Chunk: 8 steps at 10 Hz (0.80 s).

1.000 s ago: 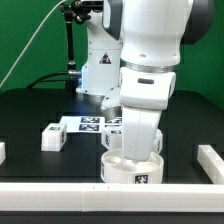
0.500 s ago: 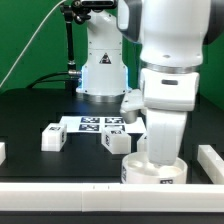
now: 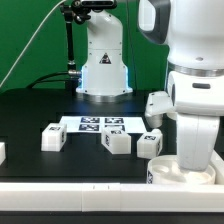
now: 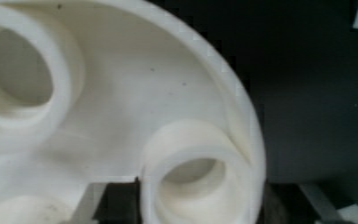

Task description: Assemble stool

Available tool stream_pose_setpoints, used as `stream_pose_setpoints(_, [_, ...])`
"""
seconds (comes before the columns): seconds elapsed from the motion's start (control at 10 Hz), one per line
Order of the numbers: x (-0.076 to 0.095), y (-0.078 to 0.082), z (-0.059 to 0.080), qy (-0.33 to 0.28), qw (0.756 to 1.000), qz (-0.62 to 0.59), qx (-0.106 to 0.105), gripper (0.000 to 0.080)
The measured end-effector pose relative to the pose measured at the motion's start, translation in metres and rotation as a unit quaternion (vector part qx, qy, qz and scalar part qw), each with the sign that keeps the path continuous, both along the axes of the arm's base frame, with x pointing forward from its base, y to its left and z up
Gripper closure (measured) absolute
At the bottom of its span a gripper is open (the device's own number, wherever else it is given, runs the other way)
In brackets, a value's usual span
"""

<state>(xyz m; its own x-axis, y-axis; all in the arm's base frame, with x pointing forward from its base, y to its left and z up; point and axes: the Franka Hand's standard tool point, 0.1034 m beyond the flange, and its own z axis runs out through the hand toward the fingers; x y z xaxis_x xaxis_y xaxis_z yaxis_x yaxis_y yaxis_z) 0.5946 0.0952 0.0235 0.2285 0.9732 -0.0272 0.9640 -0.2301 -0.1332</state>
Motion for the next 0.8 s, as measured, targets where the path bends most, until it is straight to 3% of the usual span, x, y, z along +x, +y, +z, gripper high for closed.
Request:
stream_pose_setpoints(0.3, [-0.0005, 0.0009, -0.0002, 0.0, 1.0, 0.001, 0.0, 0.0479])
stream_pose_setpoints(0.4, [-0.0005, 0.0007, -0.0003, 0.0, 1.0, 0.0, 0.0, 0.0403])
stream_pose_setpoints(0.5, [-0.0006, 0.0005, -0.0003, 0.0, 1.0, 0.0, 0.0, 0.0403])
stream_pose_setpoints(0.6, [-0.0007, 0.0004, -0.0002, 0.001, 1.0, 0.001, 0.0, 0.0266])
stream_pose_setpoints(0.7, [-0.0025, -0.0008, 0.0018, 0.007, 1.0, 0.003, -0.002, 0.0186])
stream_pose_setpoints(0.8, [-0.0024, -0.0008, 0.0057, 0.007, 1.0, -0.002, -0.003, 0.0186])
